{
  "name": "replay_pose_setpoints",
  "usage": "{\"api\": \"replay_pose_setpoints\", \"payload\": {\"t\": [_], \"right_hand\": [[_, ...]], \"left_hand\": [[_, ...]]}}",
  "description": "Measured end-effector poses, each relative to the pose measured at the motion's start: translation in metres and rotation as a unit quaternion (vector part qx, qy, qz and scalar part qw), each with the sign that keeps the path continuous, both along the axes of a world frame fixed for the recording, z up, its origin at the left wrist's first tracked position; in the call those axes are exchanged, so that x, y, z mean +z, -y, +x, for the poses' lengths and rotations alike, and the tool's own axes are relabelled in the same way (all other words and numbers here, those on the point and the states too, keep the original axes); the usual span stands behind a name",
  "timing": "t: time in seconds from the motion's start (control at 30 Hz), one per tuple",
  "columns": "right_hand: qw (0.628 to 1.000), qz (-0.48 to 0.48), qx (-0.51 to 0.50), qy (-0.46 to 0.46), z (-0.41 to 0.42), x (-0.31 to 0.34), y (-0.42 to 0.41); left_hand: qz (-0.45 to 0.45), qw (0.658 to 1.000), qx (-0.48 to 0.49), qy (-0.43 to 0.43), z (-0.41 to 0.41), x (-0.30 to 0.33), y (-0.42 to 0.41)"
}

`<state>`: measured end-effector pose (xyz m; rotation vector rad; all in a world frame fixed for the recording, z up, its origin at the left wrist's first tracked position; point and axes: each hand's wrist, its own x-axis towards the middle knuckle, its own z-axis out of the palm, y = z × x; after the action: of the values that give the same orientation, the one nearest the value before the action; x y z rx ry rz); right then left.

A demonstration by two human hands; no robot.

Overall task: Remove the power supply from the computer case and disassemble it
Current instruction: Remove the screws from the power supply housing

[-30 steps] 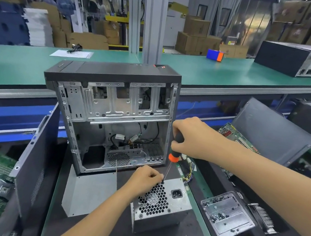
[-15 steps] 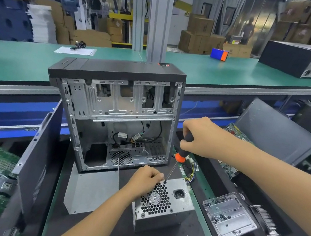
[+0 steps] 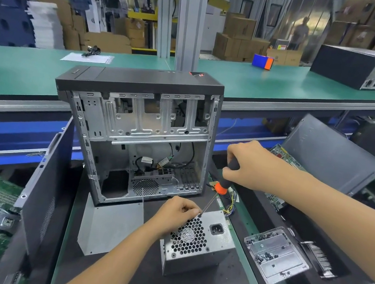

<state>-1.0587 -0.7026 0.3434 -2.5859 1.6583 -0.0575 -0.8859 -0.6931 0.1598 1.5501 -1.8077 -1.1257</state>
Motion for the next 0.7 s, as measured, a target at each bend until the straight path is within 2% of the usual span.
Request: {"api": "replay_pose_setpoints", "payload": {"t": [0.23, 0.47, 0.57, 0.7], "right_hand": [[0.999, -0.030, 0.006, -0.038, 0.009, -0.004, -0.004], [0.975, -0.103, 0.028, -0.196, 0.041, 0.005, -0.013], [0.972, -0.082, 0.072, -0.206, 0.048, 0.009, -0.012], [0.972, -0.007, 0.143, -0.186, 0.048, 0.015, -0.007]], "left_hand": [[0.012, 1.000, -0.002, -0.013, 0.001, -0.002, 0.003], [0.030, 0.999, 0.015, -0.034, 0.001, -0.004, 0.001], [0.024, 0.999, 0.023, -0.026, 0.000, -0.004, 0.001], [0.011, 1.000, 0.025, -0.009, 0.000, -0.004, 0.000]]}}
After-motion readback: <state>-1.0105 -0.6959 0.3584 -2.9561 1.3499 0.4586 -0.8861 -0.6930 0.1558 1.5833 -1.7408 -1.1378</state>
